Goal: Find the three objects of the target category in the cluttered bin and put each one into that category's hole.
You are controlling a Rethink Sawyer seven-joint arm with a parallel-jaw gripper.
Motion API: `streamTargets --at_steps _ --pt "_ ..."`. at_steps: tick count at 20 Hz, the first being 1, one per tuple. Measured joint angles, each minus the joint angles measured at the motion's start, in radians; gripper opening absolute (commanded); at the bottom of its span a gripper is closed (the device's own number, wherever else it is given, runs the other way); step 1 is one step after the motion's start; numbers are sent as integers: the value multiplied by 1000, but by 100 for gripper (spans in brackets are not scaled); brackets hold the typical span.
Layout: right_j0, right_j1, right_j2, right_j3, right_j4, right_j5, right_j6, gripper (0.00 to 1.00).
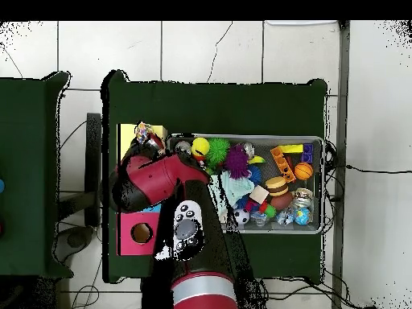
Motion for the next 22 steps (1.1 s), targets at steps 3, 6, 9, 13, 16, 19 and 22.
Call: streamTargets --at_steps 3,6,9,13,16,19,22 --pt "16 6 -26 6 11 -38 2 0" --pt "38 14 -60 13 23 -86 10 0" --pt "58 21 -93 24 33 -138 12 0" --pt "67 22 -112 36 41 -165 12 0" --pt "79 21 -135 40 52 -172 12 0" --pt "92 21 -153 41 62 -172 12 0" --pt "108 21 -174 44 70 -172 12 0"
